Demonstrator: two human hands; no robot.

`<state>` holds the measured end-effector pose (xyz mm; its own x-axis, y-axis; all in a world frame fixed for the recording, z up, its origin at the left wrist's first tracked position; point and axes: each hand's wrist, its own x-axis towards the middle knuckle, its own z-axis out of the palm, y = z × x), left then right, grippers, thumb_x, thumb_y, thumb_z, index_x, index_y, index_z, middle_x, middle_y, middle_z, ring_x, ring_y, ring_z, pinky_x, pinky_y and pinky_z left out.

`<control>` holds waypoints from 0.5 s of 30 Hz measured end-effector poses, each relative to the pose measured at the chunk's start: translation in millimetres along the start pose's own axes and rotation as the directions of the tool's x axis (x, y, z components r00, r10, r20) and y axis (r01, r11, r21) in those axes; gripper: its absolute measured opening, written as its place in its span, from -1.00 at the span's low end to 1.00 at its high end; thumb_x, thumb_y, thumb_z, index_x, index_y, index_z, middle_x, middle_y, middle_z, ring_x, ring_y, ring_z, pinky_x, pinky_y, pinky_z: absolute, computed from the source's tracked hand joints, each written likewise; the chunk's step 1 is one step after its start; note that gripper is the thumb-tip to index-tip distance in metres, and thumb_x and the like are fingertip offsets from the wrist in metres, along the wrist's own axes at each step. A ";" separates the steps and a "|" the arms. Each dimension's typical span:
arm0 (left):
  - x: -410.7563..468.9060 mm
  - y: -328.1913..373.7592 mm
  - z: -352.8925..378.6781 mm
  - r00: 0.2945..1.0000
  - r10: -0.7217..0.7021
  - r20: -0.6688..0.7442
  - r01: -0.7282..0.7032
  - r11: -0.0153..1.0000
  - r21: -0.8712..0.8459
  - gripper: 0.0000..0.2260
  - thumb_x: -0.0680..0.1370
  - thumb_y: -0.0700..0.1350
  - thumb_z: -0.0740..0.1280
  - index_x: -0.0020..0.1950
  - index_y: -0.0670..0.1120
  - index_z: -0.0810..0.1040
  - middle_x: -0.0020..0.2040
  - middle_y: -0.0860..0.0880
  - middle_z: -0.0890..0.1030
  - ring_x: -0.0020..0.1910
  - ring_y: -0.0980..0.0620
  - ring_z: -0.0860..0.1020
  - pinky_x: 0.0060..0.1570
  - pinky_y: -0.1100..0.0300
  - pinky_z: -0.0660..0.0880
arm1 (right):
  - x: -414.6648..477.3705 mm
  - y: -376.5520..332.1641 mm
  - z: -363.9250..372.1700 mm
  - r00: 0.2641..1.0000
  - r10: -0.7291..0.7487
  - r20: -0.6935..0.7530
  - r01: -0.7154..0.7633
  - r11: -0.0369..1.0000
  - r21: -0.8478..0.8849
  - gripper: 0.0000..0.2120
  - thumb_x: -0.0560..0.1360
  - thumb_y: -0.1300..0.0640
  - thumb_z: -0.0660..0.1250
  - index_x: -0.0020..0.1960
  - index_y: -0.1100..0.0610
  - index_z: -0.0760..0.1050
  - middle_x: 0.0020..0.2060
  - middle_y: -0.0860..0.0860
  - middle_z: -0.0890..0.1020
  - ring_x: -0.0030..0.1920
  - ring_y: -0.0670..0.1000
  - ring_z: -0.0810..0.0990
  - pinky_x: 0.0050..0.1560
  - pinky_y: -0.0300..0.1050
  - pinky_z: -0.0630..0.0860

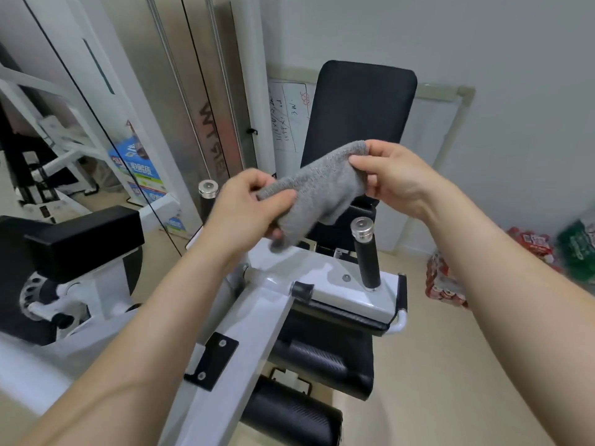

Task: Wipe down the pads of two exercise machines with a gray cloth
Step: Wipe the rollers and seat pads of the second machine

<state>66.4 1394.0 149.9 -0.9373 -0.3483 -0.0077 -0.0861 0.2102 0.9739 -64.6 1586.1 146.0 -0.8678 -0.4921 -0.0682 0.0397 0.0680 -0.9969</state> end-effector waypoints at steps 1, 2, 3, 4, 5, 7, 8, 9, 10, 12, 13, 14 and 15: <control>0.0 -5.7 7.8 0.994 -0.091 0.065 0.100 0.985 -0.144 -0.86 0.51 -0.21 0.40 -0.06 -0.14 0.44 -0.20 -0.15 0.60 -0.39 0.00 0.62 -0.46 0.14 0.58 | 4.1 3.9 -3.9 1.000 -0.004 -0.020 0.004 1.000 -0.008 -0.91 0.51 0.20 0.31 -0.14 0.07 0.55 -0.27 0.01 0.57 -0.31 -0.05 0.44 -0.29 -0.21 0.34; 0.6 -12.4 15.7 0.983 -0.150 0.105 0.169 0.963 -0.209 -0.85 0.52 -0.23 0.38 -0.05 -0.12 0.41 -0.15 -0.15 0.60 -0.40 0.06 0.61 -0.50 0.24 0.54 | 7.7 7.7 -7.4 0.999 -0.004 -0.048 0.002 1.000 -0.023 -0.88 0.53 0.21 0.31 -0.16 0.06 0.55 -0.31 -0.02 0.57 -0.36 -0.09 0.47 -0.36 -0.27 0.38; 2.1 -20.7 22.9 0.975 -0.184 0.122 0.208 0.952 -0.227 -0.83 0.53 -0.24 0.37 -0.04 -0.09 0.38 -0.10 -0.15 0.60 -0.39 0.08 0.62 -0.49 0.29 0.52 | 11.4 13.1 -9.2 0.997 0.002 -0.080 -0.007 0.998 -0.058 -0.87 0.54 0.21 0.31 -0.17 0.06 0.55 -0.34 -0.03 0.57 -0.40 -0.11 0.49 -0.41 -0.29 0.41; 4.3 -30.3 30.1 0.972 -0.200 0.127 0.223 0.952 -0.209 -0.82 0.54 -0.24 0.35 -0.04 -0.08 0.35 -0.05 -0.15 0.60 -0.35 0.07 0.63 -0.46 0.29 0.53 | 15.5 20.9 -9.9 0.994 0.012 -0.106 -0.024 0.993 -0.112 -0.88 0.53 0.19 0.33 -0.17 0.05 0.57 -0.34 -0.03 0.59 -0.38 -0.11 0.52 -0.41 -0.27 0.45; 7.1 -41.8 36.4 0.971 -0.209 0.117 0.226 0.961 -0.158 -0.82 0.54 -0.24 0.34 -0.04 -0.05 0.34 -0.03 -0.16 0.59 -0.32 0.04 0.63 -0.42 0.24 0.55 | 21.1 31.6 -9.3 0.992 0.027 -0.121 -0.048 0.983 -0.175 -0.92 0.50 0.15 0.36 -0.17 0.04 0.59 -0.31 -0.02 0.61 -0.33 -0.07 0.56 -0.34 -0.22 0.50; 11.5 -67.4 47.0 0.976 -0.212 0.058 0.206 0.974 0.096 -0.81 0.52 -0.19 0.32 -0.10 0.01 0.32 -0.12 -0.13 0.59 -0.33 -0.03 0.61 -0.36 0.03 0.60 | 31.4 58.2 -3.3 0.988 0.081 -0.132 -0.117 0.948 -0.296 -0.94 0.46 0.09 0.41 -0.09 0.04 0.63 -0.21 0.01 0.66 -0.17 0.00 0.59 -0.17 -0.13 0.53; 13.6 -79.3 50.6 0.979 -0.201 0.038 0.179 0.931 0.319 -0.82 0.49 -0.14 0.31 -0.13 0.04 0.31 -0.18 -0.10 0.60 -0.32 -0.06 0.59 -0.30 -0.03 0.56 | 35.3 72.4 1.4 0.986 0.124 -0.115 -0.157 0.923 -0.353 -0.87 0.47 0.08 0.41 -0.01 0.08 0.64 -0.14 0.07 0.67 -0.12 0.00 0.57 -0.13 -0.16 0.51; 15.2 -90.4 53.7 0.981 -0.190 0.036 0.139 0.821 0.554 -0.84 0.46 -0.08 0.30 -0.14 0.06 0.30 -0.22 -0.07 0.59 -0.26 -0.08 0.57 -0.25 -0.02 0.52 | 38.1 87.2 5.9 0.981 0.181 -0.075 -0.196 0.888 -0.416 -0.76 0.49 0.08 0.40 0.11 0.16 0.61 -0.05 0.15 0.66 -0.08 0.00 0.54 -0.12 -0.20 0.48; 15.3 -97.7 56.6 0.983 -0.177 0.048 0.088 0.686 0.722 -0.87 0.45 -0.05 0.28 -0.13 0.06 0.31 -0.21 -0.05 0.59 -0.19 -0.10 0.56 -0.20 0.02 0.48 | 38.3 98.6 10.8 0.967 0.255 -0.017 -0.230 0.843 -0.487 -0.63 0.51 0.06 0.39 0.24 0.21 0.53 0.08 0.21 0.63 -0.03 0.00 0.51 -0.09 -0.21 0.47; 17.5 -105.8 61.2 0.987 -0.149 0.061 0.027 0.528 0.849 -0.89 0.46 -0.04 0.27 -0.11 0.01 0.35 -0.16 -0.03 0.57 -0.12 -0.11 0.52 -0.17 0.06 0.45 | 36.7 117.0 17.8 0.906 0.412 0.099 -0.290 0.773 -0.565 -0.45 0.51 0.00 0.38 0.43 0.14 0.35 0.24 0.13 0.54 0.07 0.00 0.53 0.08 -0.16 0.47; 20.1 -107.5 62.9 0.989 -0.139 0.059 0.017 0.495 0.869 -0.89 0.46 -0.04 0.27 -0.11 0.00 0.35 -0.14 -0.04 0.56 -0.12 -0.11 0.50 -0.19 0.06 0.44 | 36.5 124.4 18.9 0.872 0.464 0.154 -0.316 0.775 -0.547 -0.40 0.50 -0.01 0.39 0.46 0.09 0.28 0.24 0.08 0.53 0.07 0.00 0.55 0.12 -0.14 0.48; 22.9 -108.0 64.6 0.989 -0.138 0.054 0.017 0.467 0.884 -0.88 0.45 -0.03 0.28 -0.10 0.00 0.35 -0.14 -0.04 0.54 -0.12 -0.11 0.49 -0.20 0.06 0.43 | 37.2 130.3 18.5 0.848 0.494 0.191 -0.335 0.779 -0.530 -0.36 0.48 -0.03 0.41 0.47 0.06 0.25 0.23 0.06 0.53 0.08 0.01 0.56 0.15 -0.10 0.49; 26.0 -109.2 65.4 0.988 -0.149 0.048 0.025 0.450 0.893 -0.86 0.44 -0.02 0.28 -0.10 0.00 0.35 -0.14 -0.04 0.52 -0.12 -0.11 0.48 -0.20 0.05 0.43 | 39.7 135.7 17.2 0.839 0.506 0.199 -0.341 0.775 -0.531 -0.29 0.44 -0.06 0.44 0.49 0.02 0.21 0.25 0.06 0.51 0.12 0.04 0.56 0.22 -0.03 0.48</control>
<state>29.3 1421.7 28.5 -0.9291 -0.3316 -0.1636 -0.3632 0.9015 0.2355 -85.2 1560.8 7.3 -0.6101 -0.5511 -0.5693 0.0641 0.6818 -0.7287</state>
